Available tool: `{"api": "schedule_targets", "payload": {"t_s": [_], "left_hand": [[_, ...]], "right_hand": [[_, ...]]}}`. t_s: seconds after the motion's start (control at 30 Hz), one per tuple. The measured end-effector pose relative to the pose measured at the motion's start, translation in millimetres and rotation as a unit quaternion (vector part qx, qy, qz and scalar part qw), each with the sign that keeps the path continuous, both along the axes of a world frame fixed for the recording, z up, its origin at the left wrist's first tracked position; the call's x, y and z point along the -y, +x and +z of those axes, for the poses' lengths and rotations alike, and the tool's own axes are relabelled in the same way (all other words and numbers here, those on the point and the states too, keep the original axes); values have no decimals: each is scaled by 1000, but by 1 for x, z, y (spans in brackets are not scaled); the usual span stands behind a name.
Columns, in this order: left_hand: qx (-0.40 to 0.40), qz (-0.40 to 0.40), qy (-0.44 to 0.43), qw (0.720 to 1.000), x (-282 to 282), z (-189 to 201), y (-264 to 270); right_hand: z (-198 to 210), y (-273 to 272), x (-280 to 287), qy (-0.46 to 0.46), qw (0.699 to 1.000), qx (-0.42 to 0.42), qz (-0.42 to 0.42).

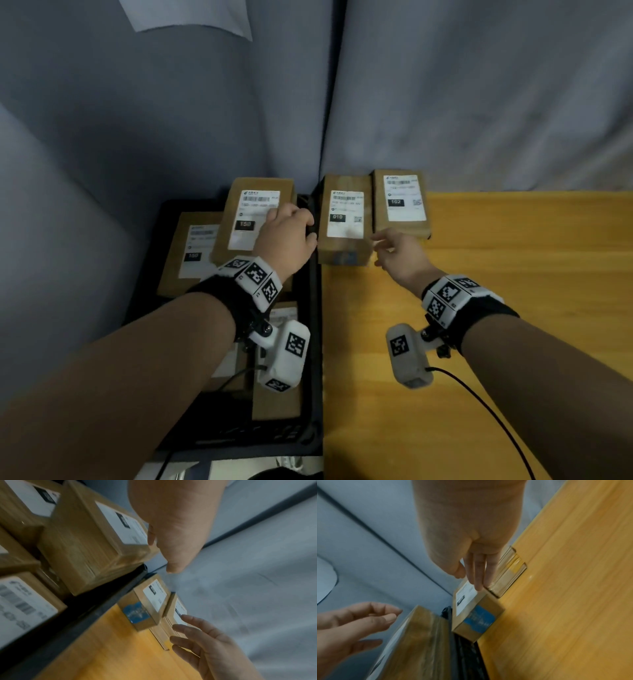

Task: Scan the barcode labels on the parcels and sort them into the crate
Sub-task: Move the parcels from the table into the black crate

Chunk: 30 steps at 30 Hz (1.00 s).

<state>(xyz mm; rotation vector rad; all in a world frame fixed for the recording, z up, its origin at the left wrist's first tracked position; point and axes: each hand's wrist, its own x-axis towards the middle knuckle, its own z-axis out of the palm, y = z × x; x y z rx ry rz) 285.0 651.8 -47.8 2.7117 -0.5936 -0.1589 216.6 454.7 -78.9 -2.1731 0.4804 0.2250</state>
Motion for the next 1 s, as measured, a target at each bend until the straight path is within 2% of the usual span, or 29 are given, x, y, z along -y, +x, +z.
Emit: {"api": "schedule_targets", "payload": {"t_s": [0.1,0.2,0.37,0.73,0.87,1.0], "left_hand": [[-30,10,17,999,36,-10,-6],[-100,40,38,993,67,-24,-9],[-218,122,79,965,97,-59,-1],[-201,198,197,939,138,-89,19],[-185,209,176,944,135,-89,7],[-212,246,69,943,122,-79,-7]], "right_hand": [[1,-12,32,-4,1000,-24,-15],[-3,-18,62,-1,999,-31,-20],[-18,-15,95,19,999,-41,-19],[-49,-8,121,93,992,-77,-31],[-53,-6,122,102,991,-84,-25],[-48,-7,110,132,987,-91,-20]]}}
